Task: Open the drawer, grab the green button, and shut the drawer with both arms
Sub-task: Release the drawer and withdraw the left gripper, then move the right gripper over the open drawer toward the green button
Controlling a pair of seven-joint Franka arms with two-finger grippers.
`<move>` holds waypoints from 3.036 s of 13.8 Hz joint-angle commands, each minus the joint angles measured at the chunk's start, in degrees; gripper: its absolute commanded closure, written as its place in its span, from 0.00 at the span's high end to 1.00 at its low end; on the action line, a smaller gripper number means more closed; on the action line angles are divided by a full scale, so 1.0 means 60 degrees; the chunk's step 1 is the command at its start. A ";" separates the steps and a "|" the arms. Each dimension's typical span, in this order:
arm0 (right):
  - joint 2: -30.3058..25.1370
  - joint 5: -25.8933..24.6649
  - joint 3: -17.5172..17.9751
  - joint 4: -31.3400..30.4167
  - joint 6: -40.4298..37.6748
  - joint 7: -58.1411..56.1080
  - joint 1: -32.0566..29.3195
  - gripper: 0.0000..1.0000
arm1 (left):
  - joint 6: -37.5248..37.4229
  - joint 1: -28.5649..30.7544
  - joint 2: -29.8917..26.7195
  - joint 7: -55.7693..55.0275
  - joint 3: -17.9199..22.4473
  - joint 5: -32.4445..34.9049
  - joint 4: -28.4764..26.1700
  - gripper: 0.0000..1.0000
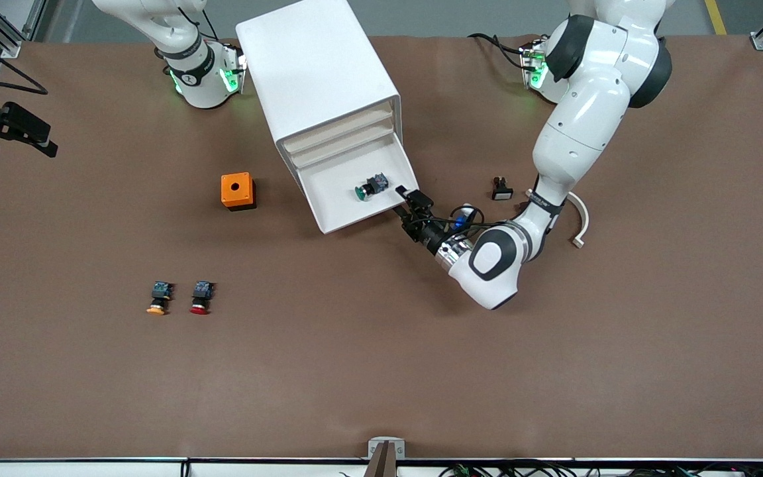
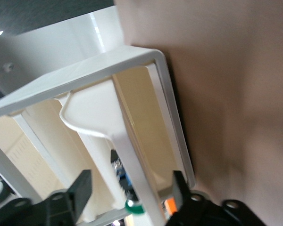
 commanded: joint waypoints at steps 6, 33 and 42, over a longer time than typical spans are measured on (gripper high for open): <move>-0.0122 -0.0119 0.0055 0.0014 -0.0180 -0.0054 -0.0040 1.00 | 0.0410 -0.0428 -0.0807 0.6061 0.1683 0.0286 0.1311 0.99; 0.0522 -0.0134 0.0040 0.0191 -0.0063 -0.0171 -0.0069 1.00 | 0.4383 -0.1399 -0.3241 0.9071 0.2185 0.9606 0.1164 0.99; 0.1753 -0.0149 -0.0018 0.0528 -0.0078 -0.0171 -0.0216 1.00 | 0.4383 -0.1369 -0.3241 0.9071 0.2215 0.9606 0.1164 0.99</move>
